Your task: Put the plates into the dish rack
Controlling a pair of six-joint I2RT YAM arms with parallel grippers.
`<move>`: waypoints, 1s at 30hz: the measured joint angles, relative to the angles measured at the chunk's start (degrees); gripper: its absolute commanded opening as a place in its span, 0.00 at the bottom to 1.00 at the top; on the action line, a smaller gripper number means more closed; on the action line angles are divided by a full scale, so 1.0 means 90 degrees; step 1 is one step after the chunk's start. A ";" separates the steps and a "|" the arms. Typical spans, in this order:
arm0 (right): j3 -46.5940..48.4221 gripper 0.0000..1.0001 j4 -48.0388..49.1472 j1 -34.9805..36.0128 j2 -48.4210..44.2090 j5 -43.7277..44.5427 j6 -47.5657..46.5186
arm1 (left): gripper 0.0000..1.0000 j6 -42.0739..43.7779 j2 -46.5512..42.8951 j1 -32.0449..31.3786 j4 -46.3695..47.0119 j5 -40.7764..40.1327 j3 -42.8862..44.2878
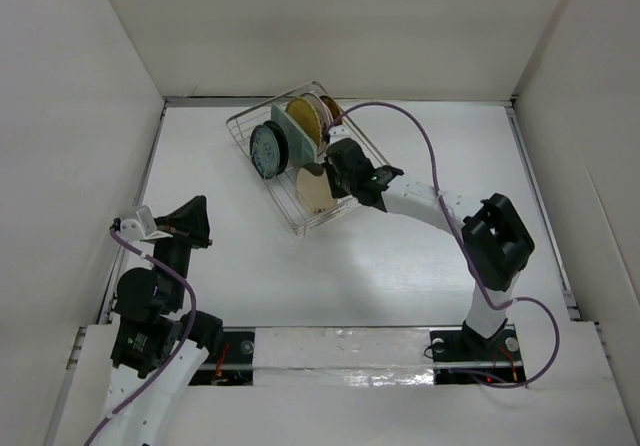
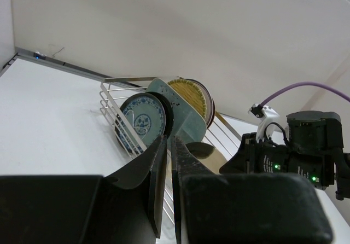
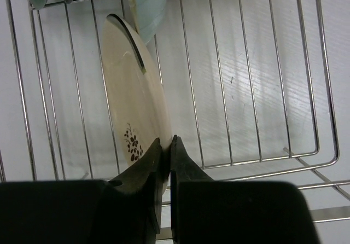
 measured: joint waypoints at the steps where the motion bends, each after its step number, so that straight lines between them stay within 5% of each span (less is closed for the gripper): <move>1: 0.0010 0.00 -0.0005 0.0039 0.0000 0.0100 -0.0019 | 0.06 0.0000 0.0019 0.0000 0.0000 0.0000 0.0000; 15: 0.2560 0.00 -0.0282 0.0576 0.0148 0.1802 -0.0573 | 0.06 0.0000 0.0153 0.0000 0.0002 0.0002 -0.0002; 30: 0.5608 0.00 -0.0340 0.0755 0.2875 0.3900 -0.2244 | 0.06 0.0002 0.0243 0.0000 0.0000 0.0002 -0.0002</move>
